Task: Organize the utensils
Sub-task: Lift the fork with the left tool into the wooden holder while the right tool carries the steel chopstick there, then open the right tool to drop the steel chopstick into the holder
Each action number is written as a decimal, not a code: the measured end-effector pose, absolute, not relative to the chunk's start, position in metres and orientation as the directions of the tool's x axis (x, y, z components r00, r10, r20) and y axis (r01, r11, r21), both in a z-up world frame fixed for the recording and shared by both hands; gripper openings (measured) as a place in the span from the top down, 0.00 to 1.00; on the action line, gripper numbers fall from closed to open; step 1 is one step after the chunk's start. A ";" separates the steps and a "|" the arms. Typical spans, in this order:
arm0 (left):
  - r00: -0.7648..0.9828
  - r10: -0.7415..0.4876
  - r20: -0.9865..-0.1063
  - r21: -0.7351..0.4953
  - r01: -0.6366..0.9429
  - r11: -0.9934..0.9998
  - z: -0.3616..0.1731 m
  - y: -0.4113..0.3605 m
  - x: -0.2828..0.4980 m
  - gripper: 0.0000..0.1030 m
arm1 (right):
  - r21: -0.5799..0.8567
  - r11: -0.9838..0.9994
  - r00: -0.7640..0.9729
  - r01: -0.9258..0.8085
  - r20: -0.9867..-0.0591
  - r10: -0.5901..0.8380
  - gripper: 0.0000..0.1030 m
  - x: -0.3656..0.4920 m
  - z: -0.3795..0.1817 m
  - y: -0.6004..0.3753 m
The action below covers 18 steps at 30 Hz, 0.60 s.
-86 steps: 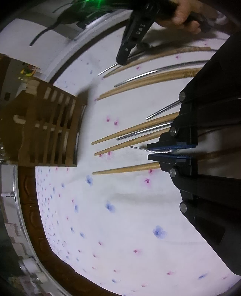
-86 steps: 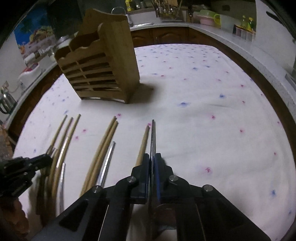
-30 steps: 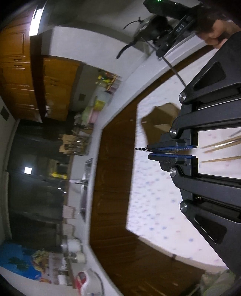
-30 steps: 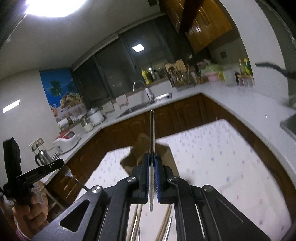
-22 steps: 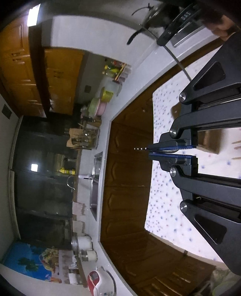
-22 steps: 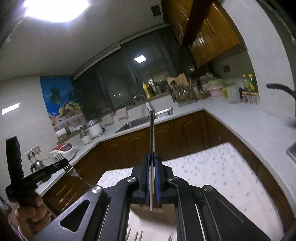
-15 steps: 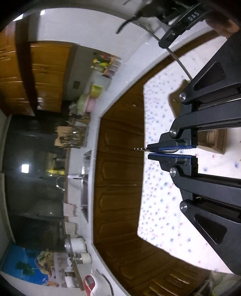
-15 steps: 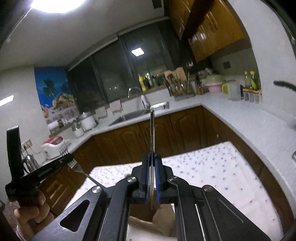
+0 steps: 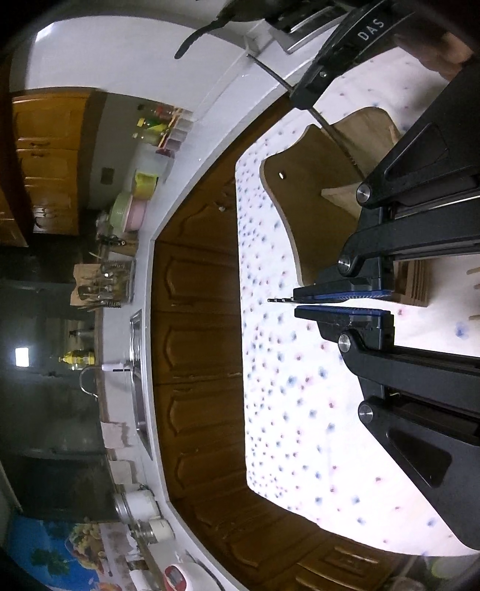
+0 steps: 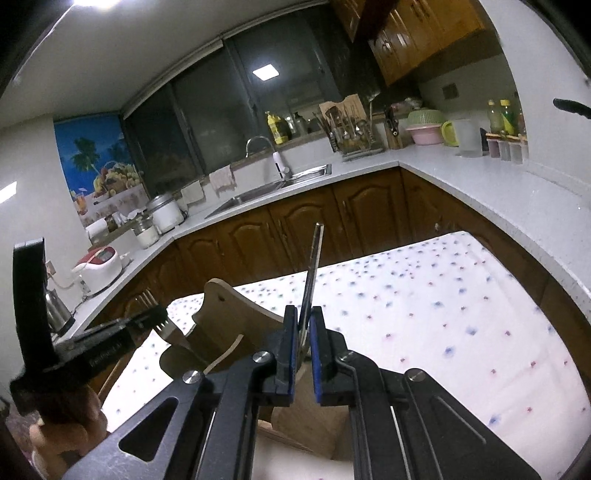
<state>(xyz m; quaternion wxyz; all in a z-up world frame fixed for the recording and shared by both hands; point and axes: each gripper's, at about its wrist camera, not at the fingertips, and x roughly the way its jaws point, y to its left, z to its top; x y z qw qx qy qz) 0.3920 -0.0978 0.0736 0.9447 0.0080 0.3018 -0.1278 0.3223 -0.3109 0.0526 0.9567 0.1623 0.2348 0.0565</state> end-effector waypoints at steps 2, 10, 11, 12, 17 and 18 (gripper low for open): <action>0.784 -0.238 -0.574 -0.063 0.247 0.967 0.074 -0.099 0.391 0.97 | 0.337 0.941 0.882 -0.032 -0.434 0.185 0.94 0.324 0.054 -0.310; 0.767 -0.255 -0.589 -0.084 0.255 0.963 0.080 -0.099 0.389 0.82 | 0.364 0.931 0.873 -0.024 -0.446 0.197 0.89 0.328 0.054 -0.311; 0.767 -0.260 -0.587 -0.093 0.256 0.962 0.084 -0.096 0.387 0.63 | 0.371 0.928 0.872 -0.025 -0.446 0.202 0.86 0.327 0.054 -0.311; 0.773 -0.263 -0.578 -0.099 0.253 0.962 0.088 -0.093 0.383 0.43 | 0.376 0.926 0.870 -0.025 -0.448 0.205 0.84 0.327 0.054 -0.312; 0.809 -0.265 -0.525 -0.127 0.233 0.964 0.108 -0.072 0.355 0.31 | 0.408 0.913 0.885 -0.027 -0.415 0.211 0.54 0.309 0.063 -0.320; 0.811 -0.264 -0.522 -0.136 0.227 0.964 0.110 -0.066 0.349 0.30 | 0.413 0.910 0.891 -0.024 -0.404 0.207 0.50 0.302 0.066 -0.323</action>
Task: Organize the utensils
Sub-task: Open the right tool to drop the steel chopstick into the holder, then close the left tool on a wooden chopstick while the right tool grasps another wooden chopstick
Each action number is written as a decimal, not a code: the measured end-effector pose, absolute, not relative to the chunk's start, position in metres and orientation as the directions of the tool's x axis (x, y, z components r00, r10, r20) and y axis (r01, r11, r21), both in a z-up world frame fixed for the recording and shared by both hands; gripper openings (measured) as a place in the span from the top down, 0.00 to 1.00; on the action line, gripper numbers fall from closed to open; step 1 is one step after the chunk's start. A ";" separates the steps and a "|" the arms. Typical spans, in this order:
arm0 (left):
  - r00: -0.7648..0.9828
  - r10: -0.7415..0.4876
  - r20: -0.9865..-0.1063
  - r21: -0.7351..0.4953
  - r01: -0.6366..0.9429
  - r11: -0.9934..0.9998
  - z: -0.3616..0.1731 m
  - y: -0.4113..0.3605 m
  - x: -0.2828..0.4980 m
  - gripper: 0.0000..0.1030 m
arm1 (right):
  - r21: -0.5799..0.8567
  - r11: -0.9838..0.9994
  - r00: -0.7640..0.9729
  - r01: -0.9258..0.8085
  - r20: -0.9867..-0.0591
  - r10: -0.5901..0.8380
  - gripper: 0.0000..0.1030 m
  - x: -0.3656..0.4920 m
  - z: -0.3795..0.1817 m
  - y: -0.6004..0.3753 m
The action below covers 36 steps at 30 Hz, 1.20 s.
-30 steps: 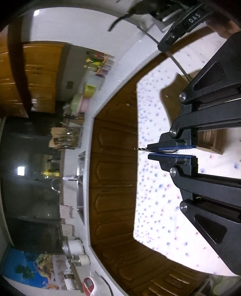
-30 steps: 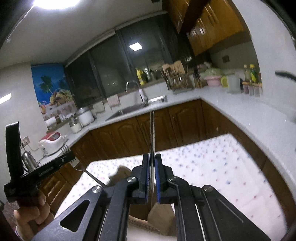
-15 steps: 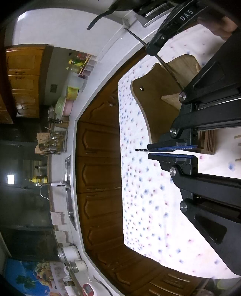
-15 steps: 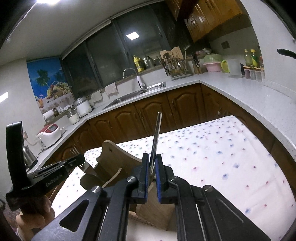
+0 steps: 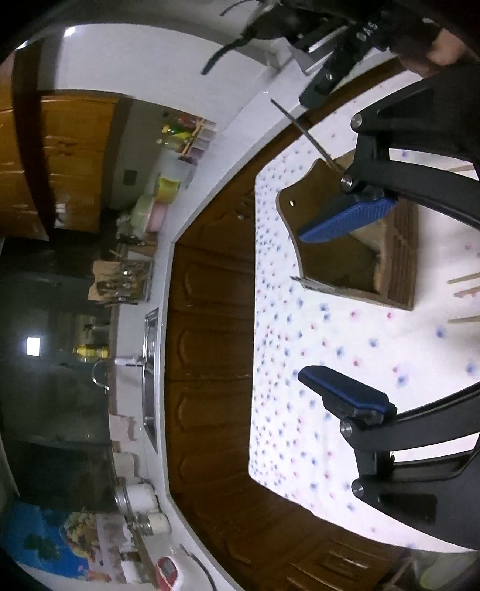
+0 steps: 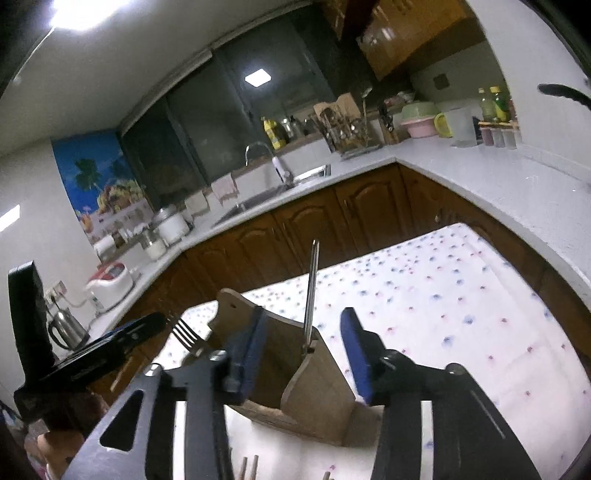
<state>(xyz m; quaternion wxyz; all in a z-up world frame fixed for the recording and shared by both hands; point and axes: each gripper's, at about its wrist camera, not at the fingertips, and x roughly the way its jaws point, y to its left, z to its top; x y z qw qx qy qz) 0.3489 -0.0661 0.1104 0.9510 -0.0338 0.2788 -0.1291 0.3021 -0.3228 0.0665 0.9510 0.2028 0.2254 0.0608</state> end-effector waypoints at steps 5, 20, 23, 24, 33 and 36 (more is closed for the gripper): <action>0.824 -0.250 -0.508 -0.172 0.188 0.967 0.112 -0.037 0.313 0.25 | 0.447 0.894 0.922 -0.037 -0.329 0.203 0.13 0.263 0.080 -0.332; 0.765 -0.234 -0.600 -0.221 0.122 0.968 0.052 -0.004 0.218 0.25 | 0.412 0.911 0.921 -0.006 -0.352 0.165 0.10 0.153 0.063 -0.327; 0.758 -0.220 -0.614 -0.213 0.109 0.971 0.040 -0.001 0.204 0.25 | 0.411 0.912 0.909 0.008 -0.382 0.165 0.10 0.139 0.051 -0.326; 0.754 -0.220 -0.619 -0.214 0.107 0.971 0.036 0.000 0.200 0.25 | 0.408 0.913 0.906 0.014 -0.391 0.161 0.10 0.136 0.047 -0.325; 0.720 -0.214 -0.660 -0.217 0.091 0.972 0.008 0.004 0.185 0.25 | 0.375 0.926 0.876 0.033 -0.457 0.154 0.10 0.115 0.014 -0.314; 0.716 -0.212 -0.666 -0.214 0.089 0.973 0.006 0.005 0.185 0.25 | 0.364 0.931 0.870 0.036 -0.469 0.150 0.10 0.113 0.009 -0.311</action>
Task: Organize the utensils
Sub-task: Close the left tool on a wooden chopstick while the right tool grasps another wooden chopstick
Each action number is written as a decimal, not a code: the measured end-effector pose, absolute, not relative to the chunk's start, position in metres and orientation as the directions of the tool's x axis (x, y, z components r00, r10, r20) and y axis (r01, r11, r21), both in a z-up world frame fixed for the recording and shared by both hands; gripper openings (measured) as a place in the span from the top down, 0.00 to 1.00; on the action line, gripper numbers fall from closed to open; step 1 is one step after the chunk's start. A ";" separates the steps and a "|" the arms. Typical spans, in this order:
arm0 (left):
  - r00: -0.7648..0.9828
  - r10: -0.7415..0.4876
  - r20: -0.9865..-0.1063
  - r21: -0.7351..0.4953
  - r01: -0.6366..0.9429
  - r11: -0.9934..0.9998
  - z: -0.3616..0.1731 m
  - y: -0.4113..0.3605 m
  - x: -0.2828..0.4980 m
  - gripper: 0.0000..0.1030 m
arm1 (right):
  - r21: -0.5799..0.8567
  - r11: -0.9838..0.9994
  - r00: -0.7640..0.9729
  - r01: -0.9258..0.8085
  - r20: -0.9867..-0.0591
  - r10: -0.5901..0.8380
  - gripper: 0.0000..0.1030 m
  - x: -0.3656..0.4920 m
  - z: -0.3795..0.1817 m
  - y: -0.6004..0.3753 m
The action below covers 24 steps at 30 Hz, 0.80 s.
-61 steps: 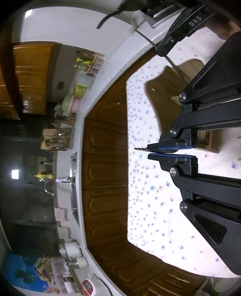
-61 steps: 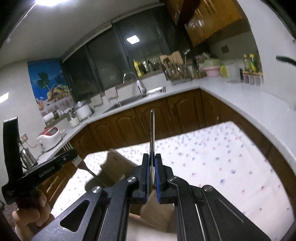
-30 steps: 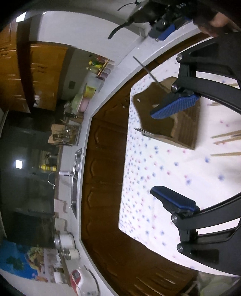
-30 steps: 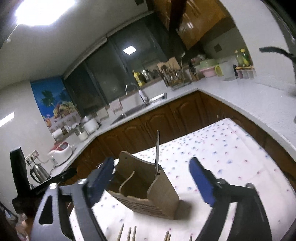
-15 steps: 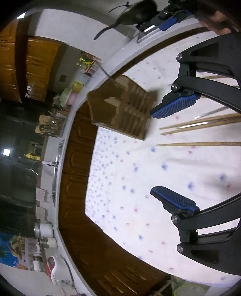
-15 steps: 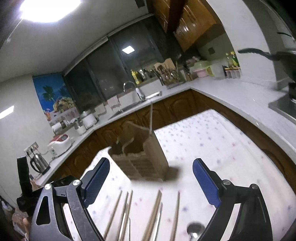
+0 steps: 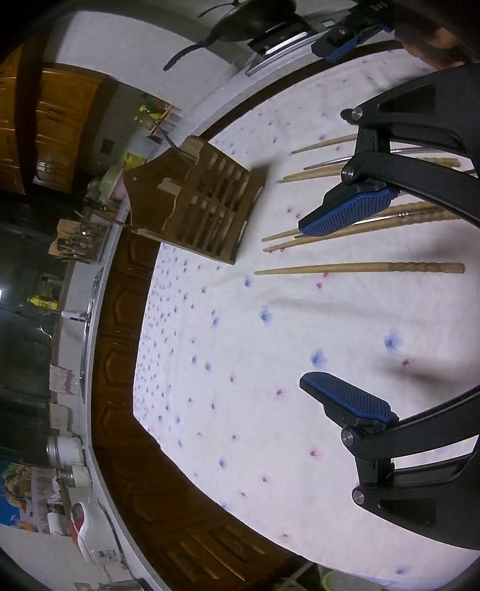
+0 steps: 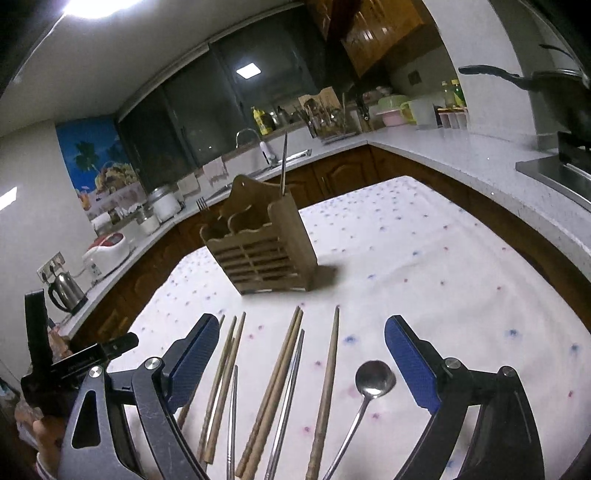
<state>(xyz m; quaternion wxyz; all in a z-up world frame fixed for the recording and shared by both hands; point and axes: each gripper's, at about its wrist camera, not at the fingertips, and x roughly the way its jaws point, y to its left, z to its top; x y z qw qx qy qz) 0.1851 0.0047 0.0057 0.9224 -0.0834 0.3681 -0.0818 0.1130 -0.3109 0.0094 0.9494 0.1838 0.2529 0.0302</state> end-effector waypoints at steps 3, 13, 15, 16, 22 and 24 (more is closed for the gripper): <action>0.710 -0.213 -0.671 -0.213 0.091 0.973 0.005 0.005 0.187 0.25 | 0.354 0.934 0.865 0.037 -0.479 0.147 0.10 0.114 0.007 -0.308; 0.678 -0.210 -0.704 -0.192 0.103 0.976 -0.005 -0.004 0.199 0.25 | 0.328 0.943 0.841 0.063 -0.526 0.127 0.15 0.126 0.002 -0.305; 0.664 -0.210 -0.718 -0.186 0.107 0.977 -0.008 -0.007 0.205 0.25 | 0.319 0.945 0.834 0.064 -0.537 0.125 0.20 0.130 0.001 -0.304; 0.656 -0.209 -0.726 -0.180 0.113 0.977 -0.010 -0.009 0.208 0.25 | 0.317 0.946 0.828 0.064 -0.546 0.127 0.23 0.133 0.001 -0.303; 0.624 -0.216 -0.751 -0.158 0.148 0.976 -0.014 -0.024 0.228 0.41 | 0.310 0.948 0.786 0.075 -0.603 0.135 0.42 0.150 -0.011 -0.302; 0.612 -0.213 -0.762 -0.145 0.159 0.977 -0.017 -0.030 0.237 0.45 | 0.309 0.948 0.771 0.079 -0.622 0.138 0.47 0.157 -0.015 -0.301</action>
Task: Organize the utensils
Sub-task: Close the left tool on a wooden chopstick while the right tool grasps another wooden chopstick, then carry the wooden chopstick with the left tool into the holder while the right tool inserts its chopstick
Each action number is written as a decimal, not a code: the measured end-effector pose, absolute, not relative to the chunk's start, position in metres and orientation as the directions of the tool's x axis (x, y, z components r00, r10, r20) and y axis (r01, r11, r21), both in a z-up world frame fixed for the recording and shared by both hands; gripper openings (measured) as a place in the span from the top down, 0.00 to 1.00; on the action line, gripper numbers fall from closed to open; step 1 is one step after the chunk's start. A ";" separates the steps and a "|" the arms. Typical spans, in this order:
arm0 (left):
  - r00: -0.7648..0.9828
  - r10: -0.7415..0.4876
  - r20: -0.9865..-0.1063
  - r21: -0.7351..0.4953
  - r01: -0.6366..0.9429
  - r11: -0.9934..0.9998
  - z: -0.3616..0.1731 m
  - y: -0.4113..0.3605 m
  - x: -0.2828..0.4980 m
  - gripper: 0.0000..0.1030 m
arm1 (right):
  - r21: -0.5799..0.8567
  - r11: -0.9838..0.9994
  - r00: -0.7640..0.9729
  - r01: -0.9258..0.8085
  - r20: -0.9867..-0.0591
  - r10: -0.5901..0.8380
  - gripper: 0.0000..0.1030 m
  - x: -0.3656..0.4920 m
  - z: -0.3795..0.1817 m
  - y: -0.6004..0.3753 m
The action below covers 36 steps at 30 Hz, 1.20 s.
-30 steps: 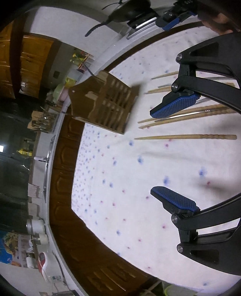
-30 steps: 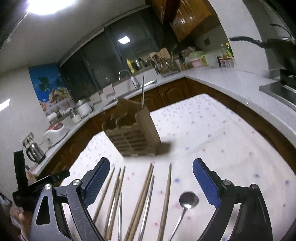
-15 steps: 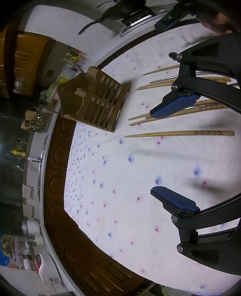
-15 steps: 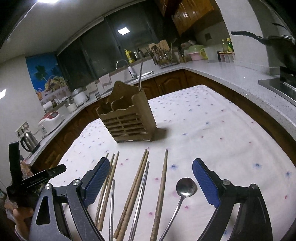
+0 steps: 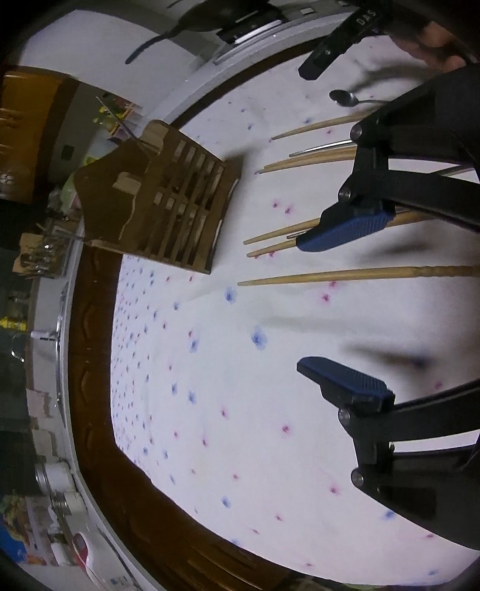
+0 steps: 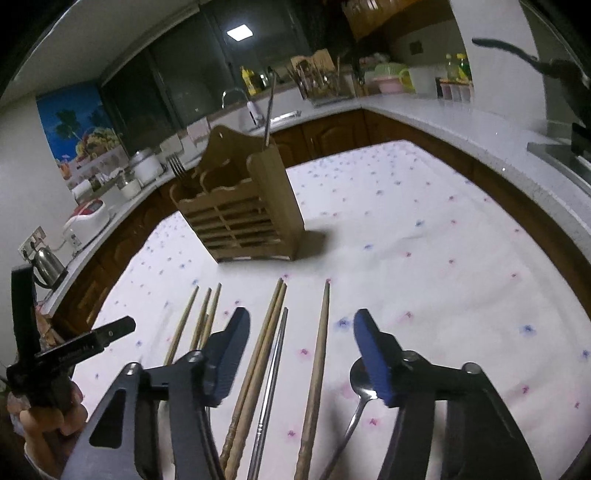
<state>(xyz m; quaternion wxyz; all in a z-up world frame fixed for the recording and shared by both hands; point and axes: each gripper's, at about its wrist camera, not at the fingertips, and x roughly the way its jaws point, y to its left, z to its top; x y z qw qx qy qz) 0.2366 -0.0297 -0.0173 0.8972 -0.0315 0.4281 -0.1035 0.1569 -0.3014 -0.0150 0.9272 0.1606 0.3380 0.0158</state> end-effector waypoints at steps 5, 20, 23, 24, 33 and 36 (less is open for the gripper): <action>0.572 -0.222 -0.790 -0.138 0.187 0.973 -0.027 -0.044 0.259 0.53 | 0.302 0.950 0.730 0.083 -0.667 0.149 0.52 0.177 -0.027 -0.301; 0.515 -0.166 -0.841 -0.046 0.237 0.970 -0.061 -0.075 0.308 0.81 | 0.163 0.978 0.603 0.127 -0.796 0.054 0.76 0.241 -0.067 -0.296; 0.539 -0.138 -0.831 0.013 0.266 0.964 -0.061 -0.085 0.304 0.86 | 0.136 0.982 0.601 0.133 -0.799 0.029 0.90 0.242 -0.068 -0.295; 0.539 -0.141 -0.831 0.013 0.271 0.962 -0.061 -0.086 0.303 0.89 | 0.128 0.982 0.602 0.138 -0.799 0.020 0.91 0.242 -0.068 -0.296; 0.507 -0.217 -0.834 -0.083 0.274 0.958 -0.057 -0.079 0.303 0.95 | 0.147 0.980 0.609 0.134 -0.792 0.036 0.95 0.242 -0.067 -0.299; 0.511 -0.260 -0.819 -0.137 0.267 0.954 -0.048 -0.069 0.294 0.95 | 0.195 0.972 0.618 0.132 -0.783 0.074 0.95 0.235 -0.062 -0.301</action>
